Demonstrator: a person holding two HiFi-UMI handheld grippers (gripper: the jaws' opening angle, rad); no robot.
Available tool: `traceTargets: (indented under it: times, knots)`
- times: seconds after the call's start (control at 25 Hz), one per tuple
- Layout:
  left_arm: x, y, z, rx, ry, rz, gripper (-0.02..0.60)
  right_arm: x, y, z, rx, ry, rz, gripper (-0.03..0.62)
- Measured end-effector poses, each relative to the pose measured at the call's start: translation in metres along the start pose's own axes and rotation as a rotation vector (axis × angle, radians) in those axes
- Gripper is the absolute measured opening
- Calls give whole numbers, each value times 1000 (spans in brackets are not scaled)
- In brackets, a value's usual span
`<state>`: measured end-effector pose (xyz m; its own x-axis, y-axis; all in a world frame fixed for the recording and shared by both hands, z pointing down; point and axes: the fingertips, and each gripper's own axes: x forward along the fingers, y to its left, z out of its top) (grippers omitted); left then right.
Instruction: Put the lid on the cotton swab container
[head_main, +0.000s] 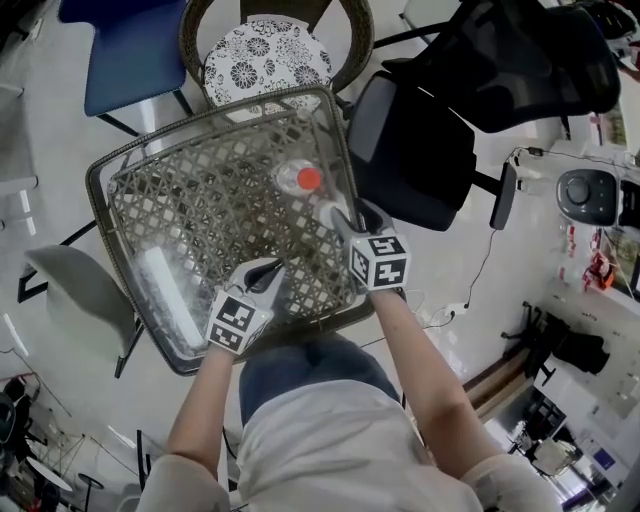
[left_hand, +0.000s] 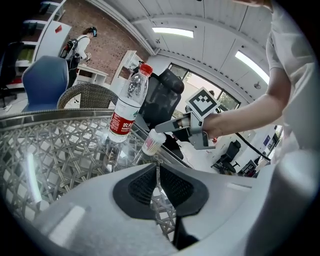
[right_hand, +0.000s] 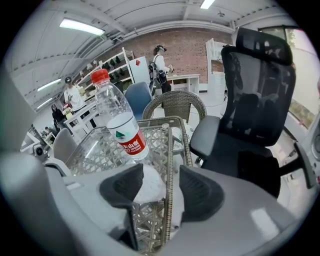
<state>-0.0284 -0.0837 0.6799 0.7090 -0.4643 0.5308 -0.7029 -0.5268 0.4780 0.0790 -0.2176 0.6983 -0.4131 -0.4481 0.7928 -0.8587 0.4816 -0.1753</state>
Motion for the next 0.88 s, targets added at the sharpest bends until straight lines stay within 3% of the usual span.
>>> traceTargets:
  times: [0.32,0.68,0.88]
  knots:
    - [-14,-8,15,16,-36,29,6,-29,20,15,-63,-51,38,214]
    - [-37,-32,51,70,-123,52,6,-82,62,38,-116,-169,99,9]
    - [-59,-49,76,86,-187,54,6,-115,87,42,-126,-214,156,3]
